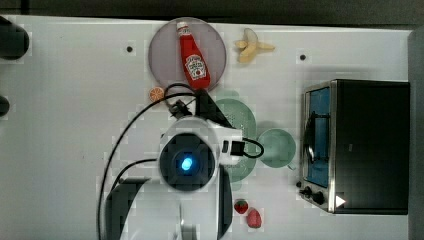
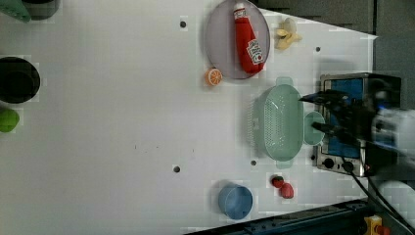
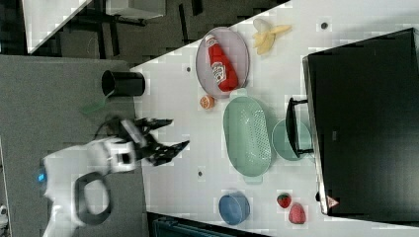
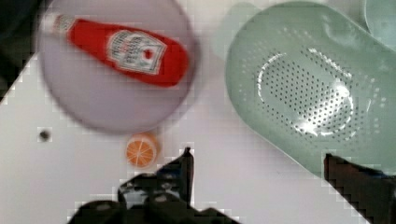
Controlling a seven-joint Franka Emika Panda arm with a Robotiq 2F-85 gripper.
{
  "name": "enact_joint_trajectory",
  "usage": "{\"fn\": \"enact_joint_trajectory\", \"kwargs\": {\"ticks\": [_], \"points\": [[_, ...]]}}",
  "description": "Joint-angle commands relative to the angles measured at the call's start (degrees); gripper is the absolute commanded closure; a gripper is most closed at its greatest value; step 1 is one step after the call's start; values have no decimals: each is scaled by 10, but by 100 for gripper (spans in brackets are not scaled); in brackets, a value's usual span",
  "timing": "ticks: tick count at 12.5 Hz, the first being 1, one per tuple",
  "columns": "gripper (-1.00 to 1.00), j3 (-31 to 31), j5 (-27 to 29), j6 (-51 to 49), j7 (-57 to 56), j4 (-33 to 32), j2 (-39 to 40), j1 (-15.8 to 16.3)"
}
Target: Drag strainer left to right.
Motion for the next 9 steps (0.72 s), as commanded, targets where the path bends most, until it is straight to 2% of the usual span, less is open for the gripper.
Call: {"fn": "enact_joint_trajectory", "kwargs": {"ticks": [1,4,6,9], "points": [[-100,-17,-14,-101,-100,16,-67,-18],[-100,-17,-15,-247,-102,53,-154,-19],[-100,-28,-15,-324,-104,86,-178,-22],[-100,-48,-14,-341,-159,115,-173,-22]]}}
